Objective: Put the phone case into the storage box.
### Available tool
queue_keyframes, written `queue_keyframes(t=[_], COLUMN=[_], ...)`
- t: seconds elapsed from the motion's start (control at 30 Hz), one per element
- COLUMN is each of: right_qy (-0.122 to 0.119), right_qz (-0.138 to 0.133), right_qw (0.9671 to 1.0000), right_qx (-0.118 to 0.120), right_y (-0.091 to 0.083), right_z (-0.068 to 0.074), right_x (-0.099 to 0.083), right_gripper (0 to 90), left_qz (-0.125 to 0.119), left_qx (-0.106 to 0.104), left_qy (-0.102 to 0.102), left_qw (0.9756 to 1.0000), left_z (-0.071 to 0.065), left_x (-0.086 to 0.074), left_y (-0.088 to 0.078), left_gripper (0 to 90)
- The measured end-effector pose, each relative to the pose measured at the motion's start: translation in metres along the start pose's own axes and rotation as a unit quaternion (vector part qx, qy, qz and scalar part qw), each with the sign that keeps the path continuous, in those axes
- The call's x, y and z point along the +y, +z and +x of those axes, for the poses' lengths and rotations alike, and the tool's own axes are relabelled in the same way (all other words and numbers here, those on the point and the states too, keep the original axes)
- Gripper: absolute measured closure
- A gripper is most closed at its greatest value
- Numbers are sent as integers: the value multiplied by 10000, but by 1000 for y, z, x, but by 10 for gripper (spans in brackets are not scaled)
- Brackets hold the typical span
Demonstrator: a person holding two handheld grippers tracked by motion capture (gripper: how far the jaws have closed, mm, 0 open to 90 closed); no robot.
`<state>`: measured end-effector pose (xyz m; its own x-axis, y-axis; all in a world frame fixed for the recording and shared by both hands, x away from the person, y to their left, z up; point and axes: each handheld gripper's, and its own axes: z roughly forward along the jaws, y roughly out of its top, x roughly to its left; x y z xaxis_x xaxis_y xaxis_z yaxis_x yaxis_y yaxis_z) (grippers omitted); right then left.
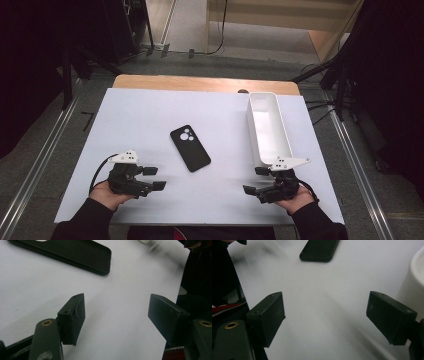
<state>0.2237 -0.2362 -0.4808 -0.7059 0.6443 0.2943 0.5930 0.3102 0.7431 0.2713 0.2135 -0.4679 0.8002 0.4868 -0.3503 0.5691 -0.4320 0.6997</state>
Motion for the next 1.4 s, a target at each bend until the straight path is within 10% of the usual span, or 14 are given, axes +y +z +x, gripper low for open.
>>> queue_keyframes(t=[0.67, 1.4], right_qy=[21, 43], right_qz=[19, 36], right_qw=[10000, 10000], right_qx=[43, 34], right_y=[0, 0], right_z=[0, 0], right_x=[0, -1], right_gripper=[135, 134], left_qz=[50, -119], left_qx=[-51, 536], left_qy=[-143, -349], left_qw=[9999, 9979], left_z=[1, 13], left_x=[3, 17], left_y=[1, 6], left_gripper=[295, 258])
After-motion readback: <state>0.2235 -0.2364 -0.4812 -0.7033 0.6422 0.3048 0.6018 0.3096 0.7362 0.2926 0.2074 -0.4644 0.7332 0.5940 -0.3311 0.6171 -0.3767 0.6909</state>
